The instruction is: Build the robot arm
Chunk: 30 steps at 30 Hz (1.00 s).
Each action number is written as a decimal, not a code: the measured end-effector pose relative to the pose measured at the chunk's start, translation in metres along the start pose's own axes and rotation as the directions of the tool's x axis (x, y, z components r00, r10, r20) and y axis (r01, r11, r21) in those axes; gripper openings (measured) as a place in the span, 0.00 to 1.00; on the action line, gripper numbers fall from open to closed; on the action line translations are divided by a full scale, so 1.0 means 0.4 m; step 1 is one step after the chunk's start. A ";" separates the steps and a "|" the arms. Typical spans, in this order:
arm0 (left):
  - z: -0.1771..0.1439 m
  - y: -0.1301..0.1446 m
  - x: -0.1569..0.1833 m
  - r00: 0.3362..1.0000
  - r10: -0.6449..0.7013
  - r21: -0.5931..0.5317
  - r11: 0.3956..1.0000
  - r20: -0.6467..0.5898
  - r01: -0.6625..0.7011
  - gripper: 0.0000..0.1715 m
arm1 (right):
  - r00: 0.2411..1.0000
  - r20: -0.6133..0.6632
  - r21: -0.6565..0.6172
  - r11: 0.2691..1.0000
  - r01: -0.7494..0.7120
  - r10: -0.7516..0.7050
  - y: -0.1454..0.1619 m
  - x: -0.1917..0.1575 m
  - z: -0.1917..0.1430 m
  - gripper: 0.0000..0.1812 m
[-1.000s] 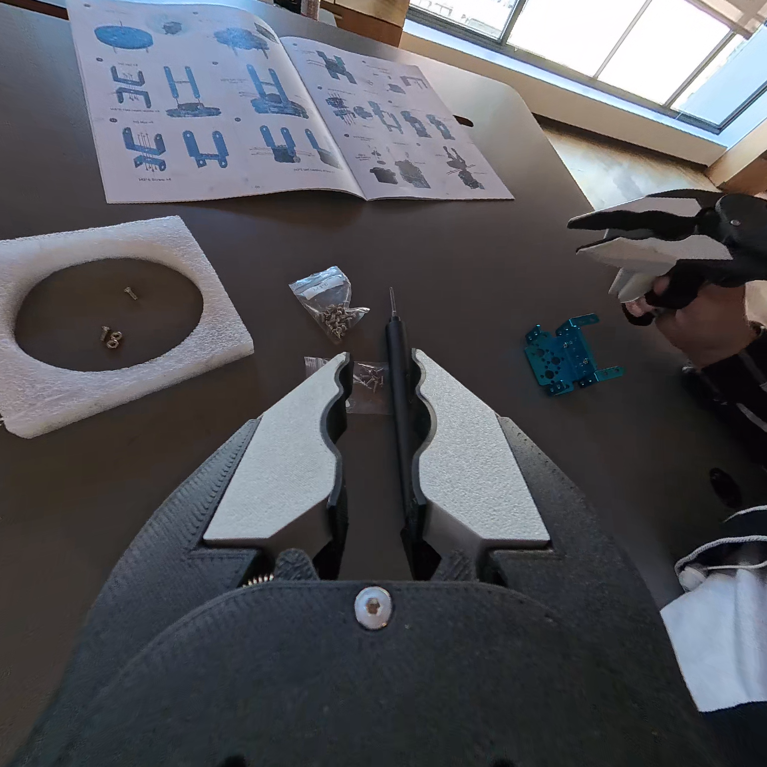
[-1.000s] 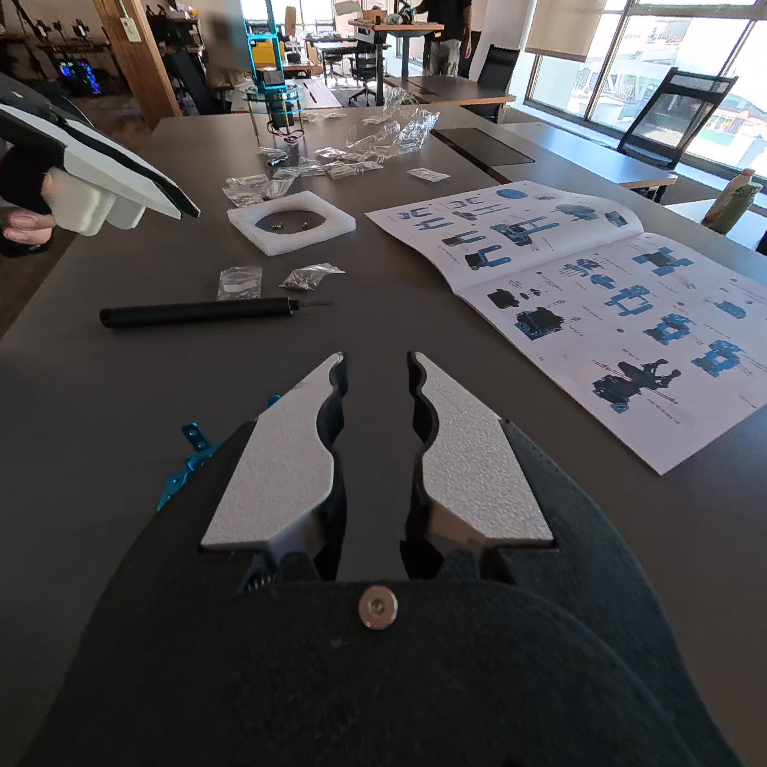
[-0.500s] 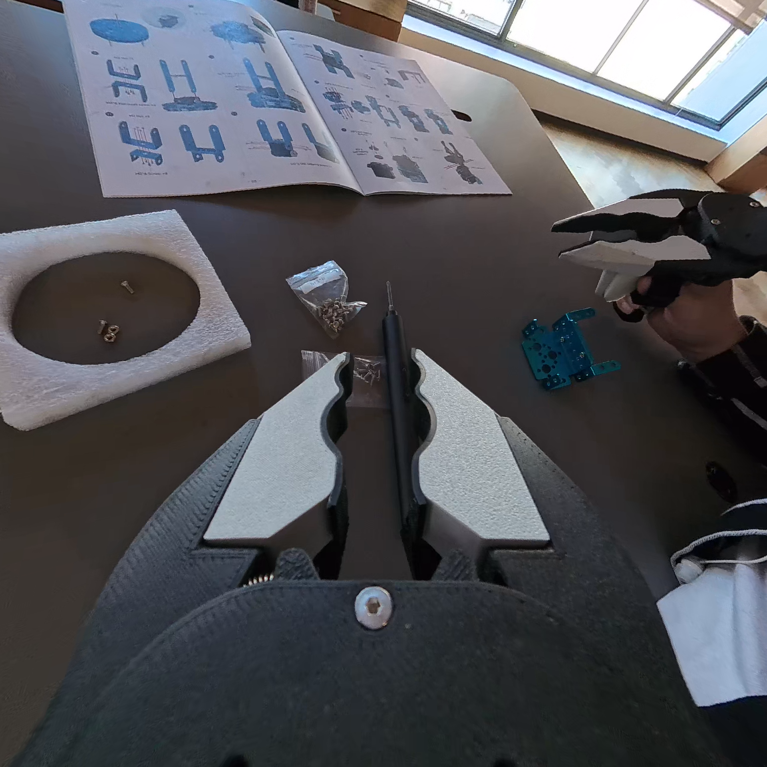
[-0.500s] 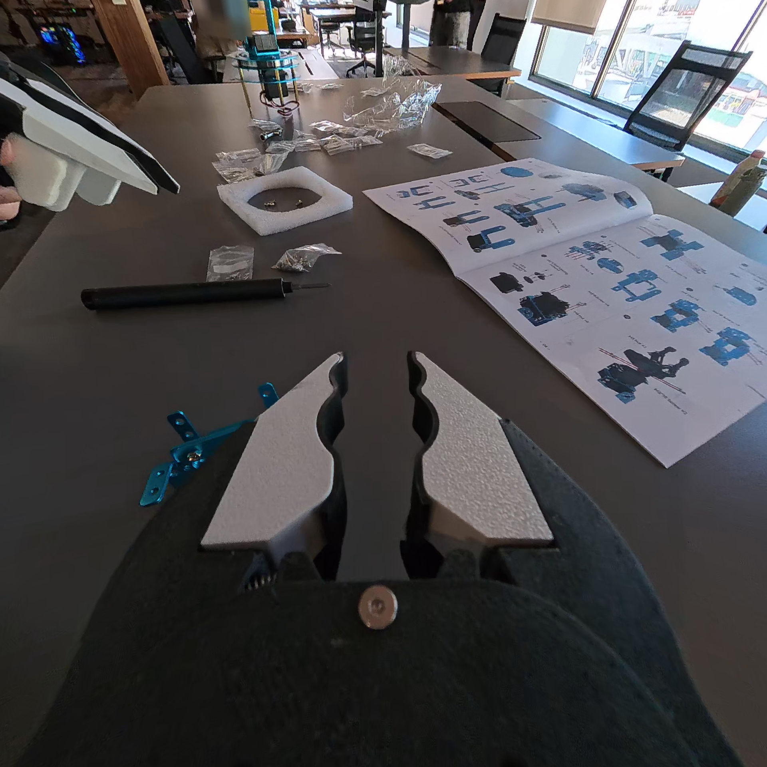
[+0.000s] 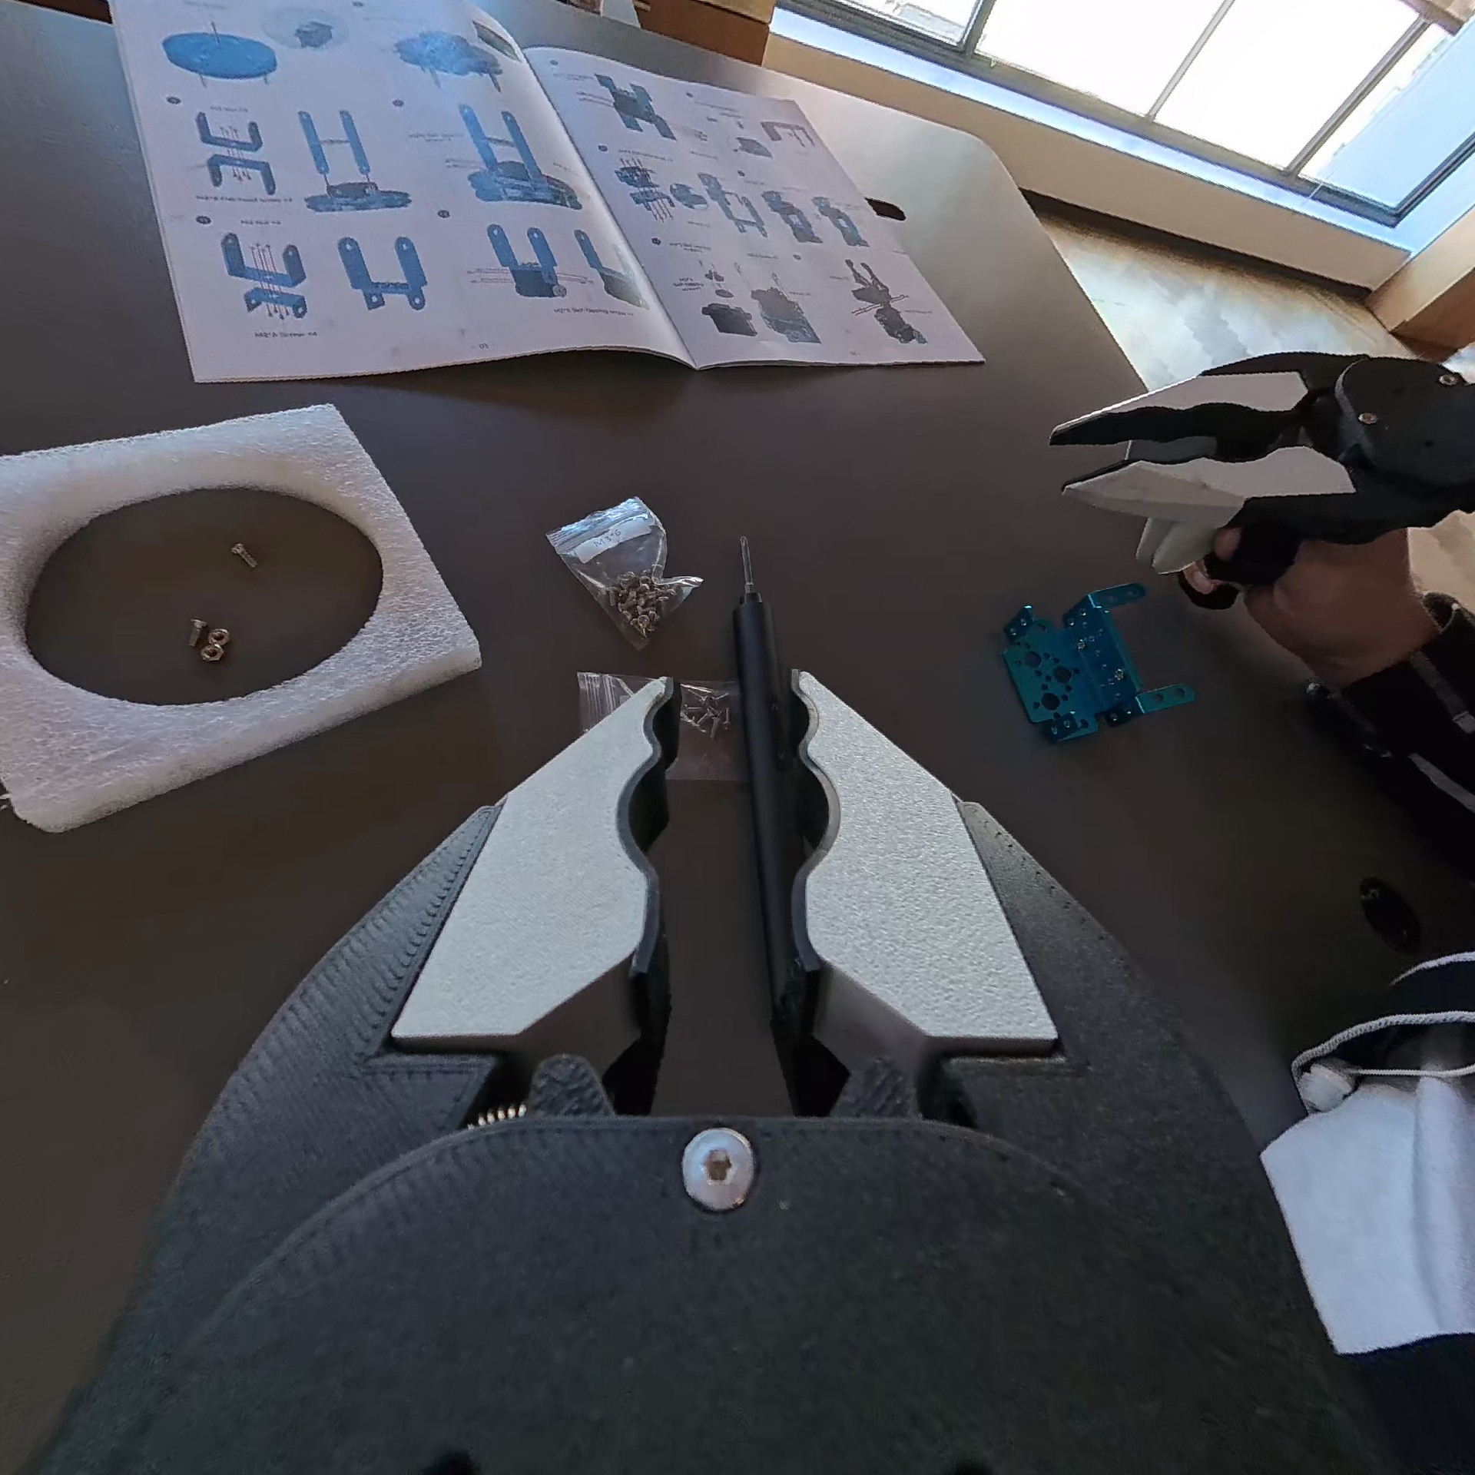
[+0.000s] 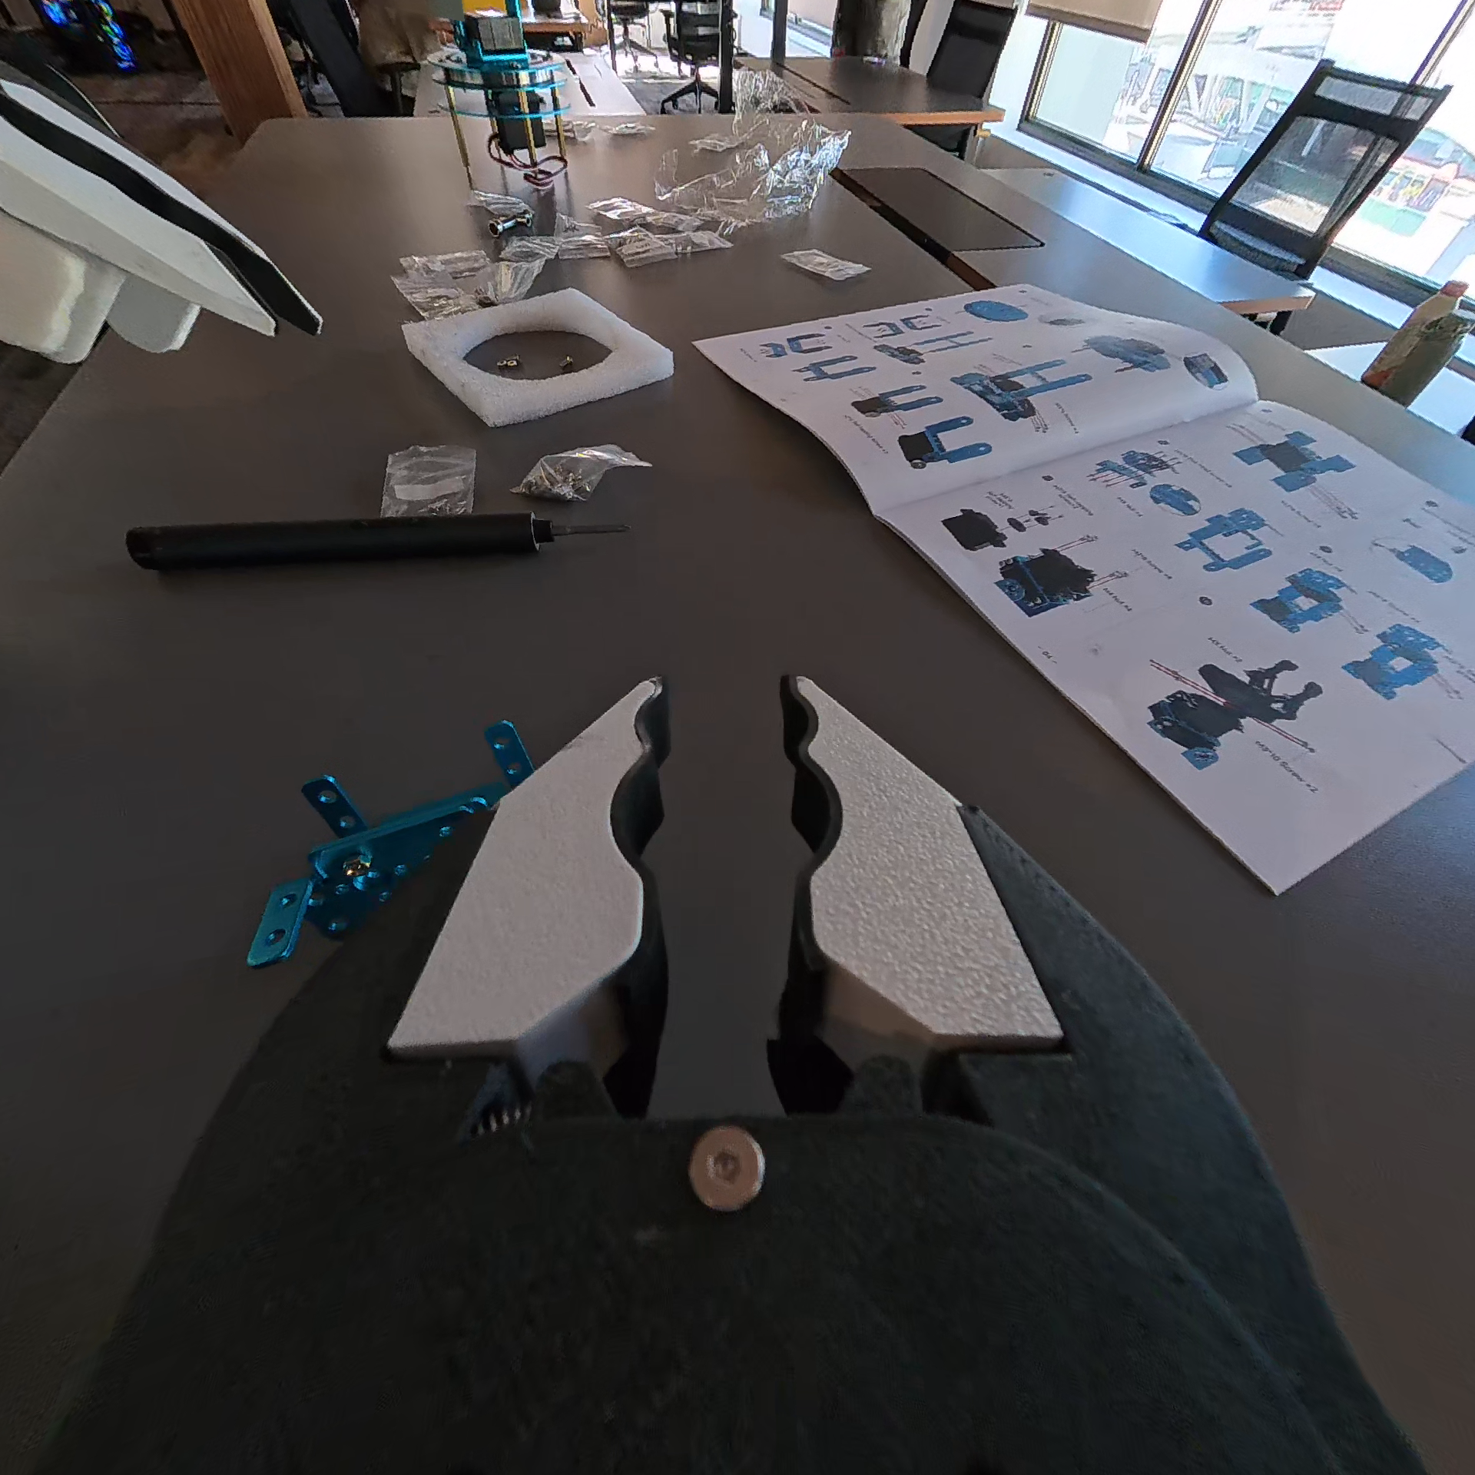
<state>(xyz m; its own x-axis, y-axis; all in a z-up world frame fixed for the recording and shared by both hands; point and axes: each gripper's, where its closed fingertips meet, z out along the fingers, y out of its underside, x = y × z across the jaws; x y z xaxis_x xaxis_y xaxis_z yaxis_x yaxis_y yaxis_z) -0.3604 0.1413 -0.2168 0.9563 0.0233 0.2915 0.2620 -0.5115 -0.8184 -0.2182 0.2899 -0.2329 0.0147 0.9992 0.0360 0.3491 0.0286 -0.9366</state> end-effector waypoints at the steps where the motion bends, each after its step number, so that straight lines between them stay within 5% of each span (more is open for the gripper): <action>1: 0.000 0.000 0.000 1.000 -0.001 0.001 1.000 0.000 0.001 0.15 | 1.000 0.000 -0.001 1.000 0.000 0.000 0.001 0.000 0.000 0.15; 30: -0.003 0.014 -0.003 1.000 -0.022 0.002 1.000 0.002 0.022 0.15 | 1.000 -0.018 -0.028 1.000 0.014 -0.015 0.015 0.010 0.004 0.15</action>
<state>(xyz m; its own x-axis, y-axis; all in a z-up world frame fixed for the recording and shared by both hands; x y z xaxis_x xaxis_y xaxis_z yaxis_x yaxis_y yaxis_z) -0.3601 0.1372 -0.2210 0.9504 0.0364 0.3090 0.2836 -0.5092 -0.8126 -0.2174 0.2941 -0.2387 0.0262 0.9981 0.0558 0.3751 0.0419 -0.9260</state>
